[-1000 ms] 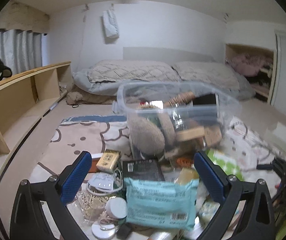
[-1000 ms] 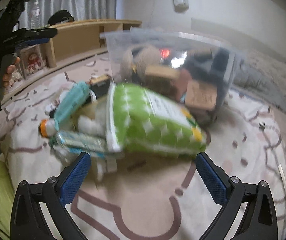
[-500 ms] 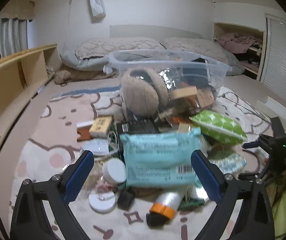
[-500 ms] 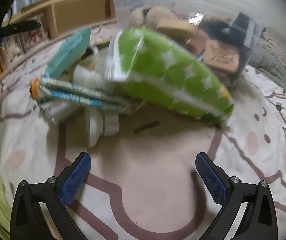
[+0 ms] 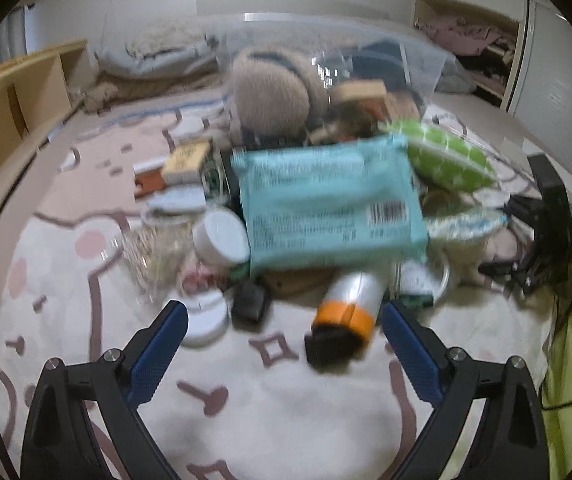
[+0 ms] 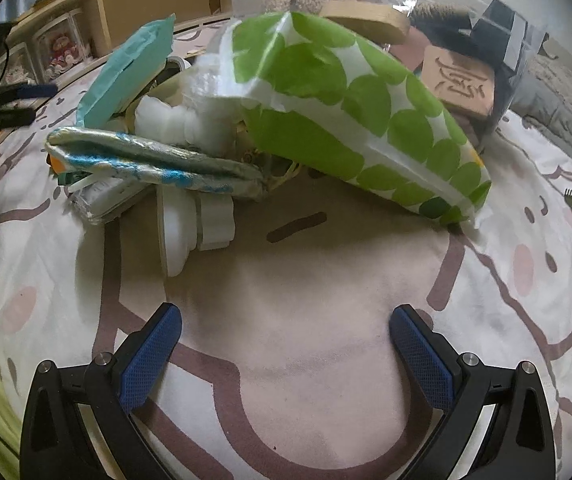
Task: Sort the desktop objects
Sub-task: 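Move the right tool toward the white knobbed cap while the left tool approaches the black square item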
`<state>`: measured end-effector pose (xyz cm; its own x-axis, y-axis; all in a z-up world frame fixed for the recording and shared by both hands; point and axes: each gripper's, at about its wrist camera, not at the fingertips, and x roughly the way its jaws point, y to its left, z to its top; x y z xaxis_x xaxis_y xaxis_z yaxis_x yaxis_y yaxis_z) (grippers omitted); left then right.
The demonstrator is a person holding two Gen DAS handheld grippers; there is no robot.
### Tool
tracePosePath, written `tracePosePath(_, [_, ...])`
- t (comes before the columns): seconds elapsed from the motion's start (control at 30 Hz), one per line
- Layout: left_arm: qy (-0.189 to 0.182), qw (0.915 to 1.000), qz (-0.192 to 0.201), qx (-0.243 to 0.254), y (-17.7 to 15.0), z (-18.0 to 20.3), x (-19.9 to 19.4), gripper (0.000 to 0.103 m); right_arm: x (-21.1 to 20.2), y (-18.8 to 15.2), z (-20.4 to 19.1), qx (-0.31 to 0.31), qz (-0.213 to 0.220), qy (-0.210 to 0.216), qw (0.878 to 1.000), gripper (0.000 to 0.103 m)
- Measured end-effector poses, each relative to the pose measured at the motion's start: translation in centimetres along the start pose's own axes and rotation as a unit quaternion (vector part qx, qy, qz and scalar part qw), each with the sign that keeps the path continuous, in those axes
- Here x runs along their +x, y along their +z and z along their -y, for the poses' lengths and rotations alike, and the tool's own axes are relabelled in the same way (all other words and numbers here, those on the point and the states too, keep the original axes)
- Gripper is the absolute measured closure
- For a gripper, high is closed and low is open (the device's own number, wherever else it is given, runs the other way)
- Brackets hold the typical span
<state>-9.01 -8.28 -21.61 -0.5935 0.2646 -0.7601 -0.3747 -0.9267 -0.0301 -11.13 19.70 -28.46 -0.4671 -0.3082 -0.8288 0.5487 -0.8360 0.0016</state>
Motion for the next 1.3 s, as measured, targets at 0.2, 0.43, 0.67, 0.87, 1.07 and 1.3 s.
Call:
tracePosePath(0.2, [0.0,0.9994,-0.033,0.014,-1.1,0.6,1.3,0.005,0.0,-0.2,0.3,0.004,-0.002,0.006,1.0,0.0])
tracePosePath(0.43, [0.012,0.9979,-0.057,0.029,-1.7,1.1,2.6,0.005,-0.1,-0.5,0.7,0.011,-0.002,0.011,1.0,0.0])
tracePosePath(0.67, [0.045,0.9966,-0.067,0.013,-2.2,-0.4,3.2,0.002,-0.2,-0.7,0.9,0.012,-0.009,0.01,1.0,0.0])
tracePosePath(0.87, [0.107,0.9936,-0.038,-0.007,-1.7,-2.6,1.8,0.003,-1.0,-0.2,1.1,0.02,-0.018,0.04,0.999,0.0])
tracePosePath(1.07, [0.133,0.9875,-0.029,-0.08,-2.0,-6.6,1.1,0.004,-1.4,1.1,-0.3,0.001,0.005,0.064,0.998,0.0])
tracePosePath(1.3, [0.087,0.9933,-0.007,-0.076,-1.6,-5.6,0.7,0.004,-0.3,2.1,1.6,0.086,0.001,0.019,0.996,0.0])
